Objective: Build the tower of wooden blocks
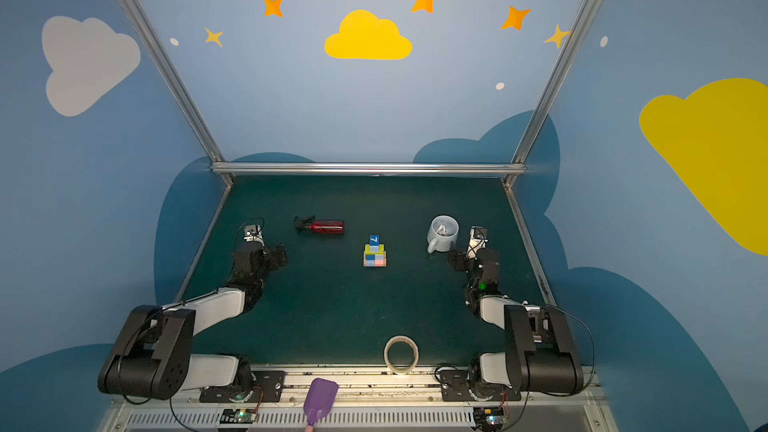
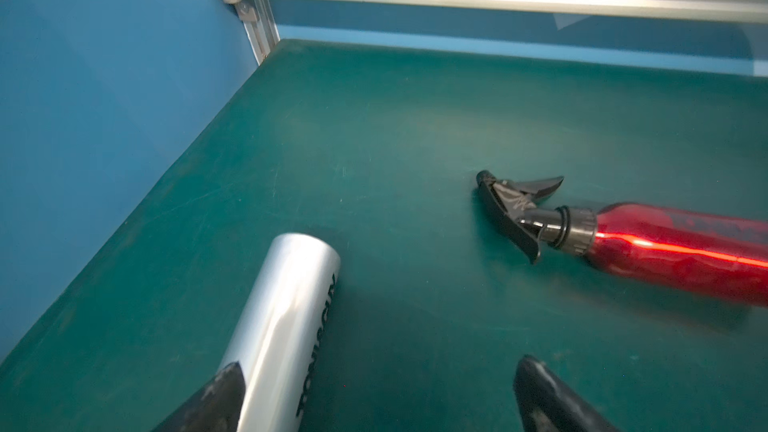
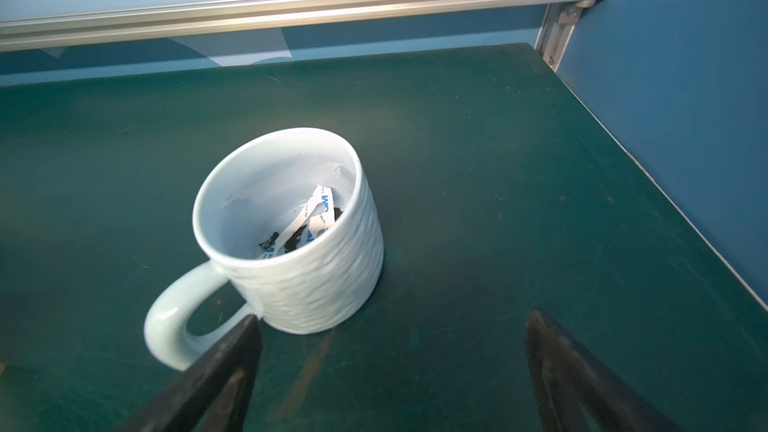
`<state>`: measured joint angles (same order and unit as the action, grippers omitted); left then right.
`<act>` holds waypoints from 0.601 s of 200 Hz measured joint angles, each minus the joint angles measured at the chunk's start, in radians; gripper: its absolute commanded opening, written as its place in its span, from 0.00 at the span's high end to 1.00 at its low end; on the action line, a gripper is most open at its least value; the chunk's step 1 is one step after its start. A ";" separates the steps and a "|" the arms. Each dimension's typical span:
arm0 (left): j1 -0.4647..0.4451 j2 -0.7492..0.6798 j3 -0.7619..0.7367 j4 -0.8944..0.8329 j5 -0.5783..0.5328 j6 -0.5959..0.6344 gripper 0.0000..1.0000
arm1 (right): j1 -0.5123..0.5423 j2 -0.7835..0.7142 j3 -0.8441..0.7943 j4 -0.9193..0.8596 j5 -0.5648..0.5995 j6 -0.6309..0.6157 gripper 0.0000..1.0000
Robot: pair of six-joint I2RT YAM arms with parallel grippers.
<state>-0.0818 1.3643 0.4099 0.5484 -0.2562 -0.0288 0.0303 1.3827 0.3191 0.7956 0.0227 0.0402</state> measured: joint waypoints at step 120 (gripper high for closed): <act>0.117 0.155 -0.003 0.170 0.245 -0.011 0.00 | -0.021 0.134 0.060 0.059 -0.122 -0.031 0.04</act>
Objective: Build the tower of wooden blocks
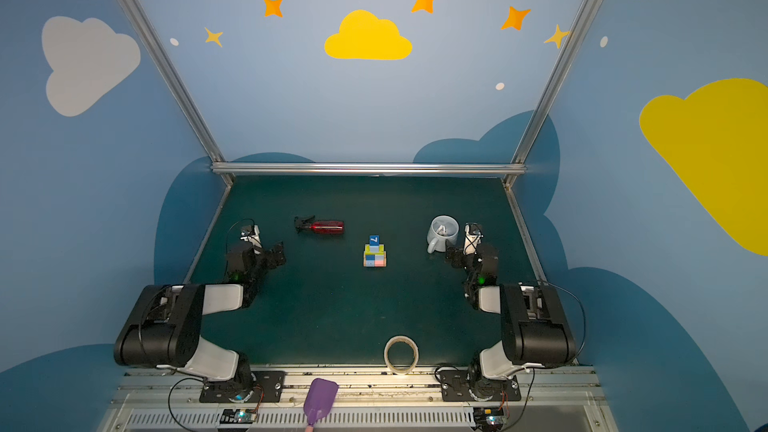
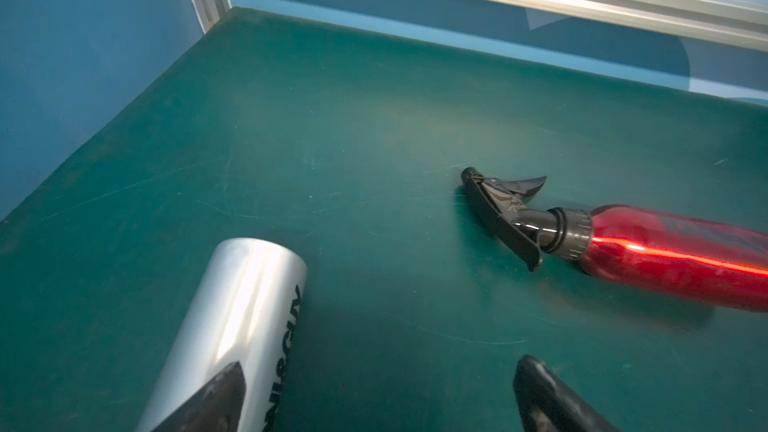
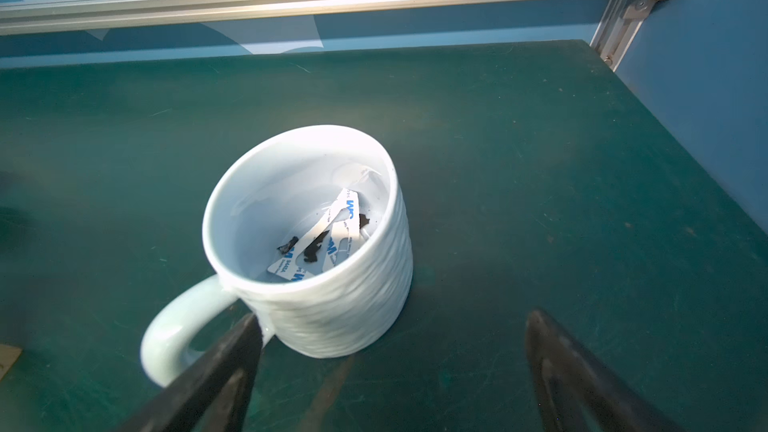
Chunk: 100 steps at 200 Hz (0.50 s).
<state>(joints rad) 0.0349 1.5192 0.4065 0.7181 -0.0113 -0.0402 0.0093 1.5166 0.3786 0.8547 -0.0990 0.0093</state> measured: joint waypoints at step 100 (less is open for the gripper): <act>0.000 0.000 0.001 0.003 0.026 -0.002 0.00 | 0.001 0.000 0.000 -0.018 0.013 0.000 0.04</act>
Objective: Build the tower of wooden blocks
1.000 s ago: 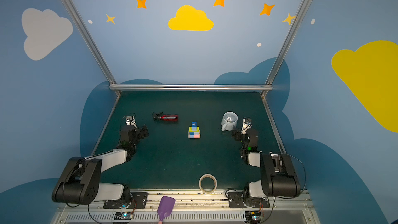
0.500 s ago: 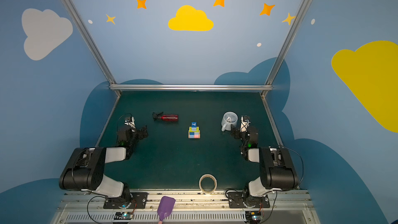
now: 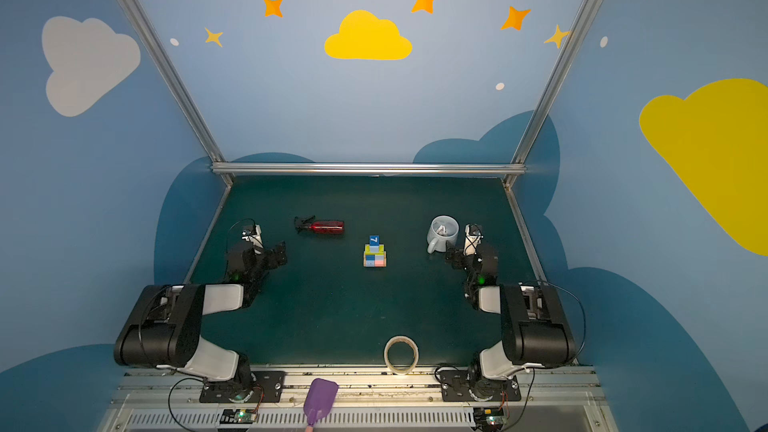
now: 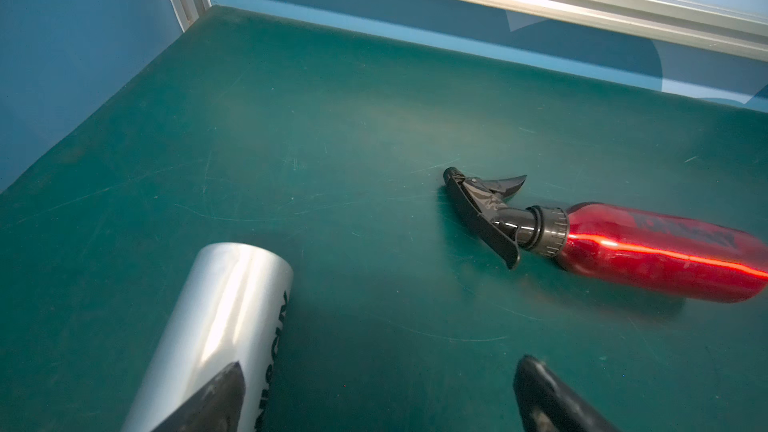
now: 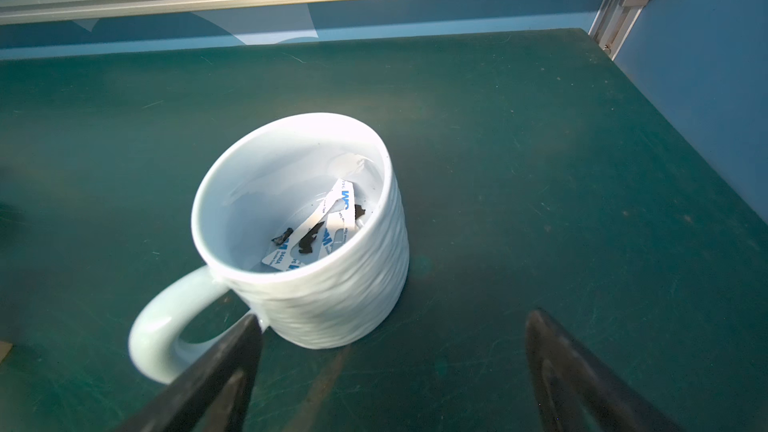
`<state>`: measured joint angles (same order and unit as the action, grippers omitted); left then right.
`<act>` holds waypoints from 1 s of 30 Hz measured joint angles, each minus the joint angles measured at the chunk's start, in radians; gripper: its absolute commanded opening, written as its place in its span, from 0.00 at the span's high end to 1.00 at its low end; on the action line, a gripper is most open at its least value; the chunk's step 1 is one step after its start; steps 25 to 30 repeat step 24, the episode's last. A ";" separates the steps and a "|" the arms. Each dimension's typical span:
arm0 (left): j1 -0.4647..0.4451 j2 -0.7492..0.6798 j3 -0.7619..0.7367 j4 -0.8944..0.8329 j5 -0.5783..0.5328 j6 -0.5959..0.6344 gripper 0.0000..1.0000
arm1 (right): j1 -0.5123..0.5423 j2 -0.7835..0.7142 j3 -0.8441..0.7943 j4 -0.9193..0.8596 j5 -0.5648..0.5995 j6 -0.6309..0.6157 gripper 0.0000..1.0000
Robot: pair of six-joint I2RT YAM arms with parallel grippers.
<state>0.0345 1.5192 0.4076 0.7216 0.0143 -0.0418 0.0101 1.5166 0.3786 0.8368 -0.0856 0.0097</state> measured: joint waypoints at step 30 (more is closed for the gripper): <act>0.000 0.000 0.000 0.000 0.000 0.000 0.00 | 0.005 0.000 0.000 -0.013 0.014 0.000 0.04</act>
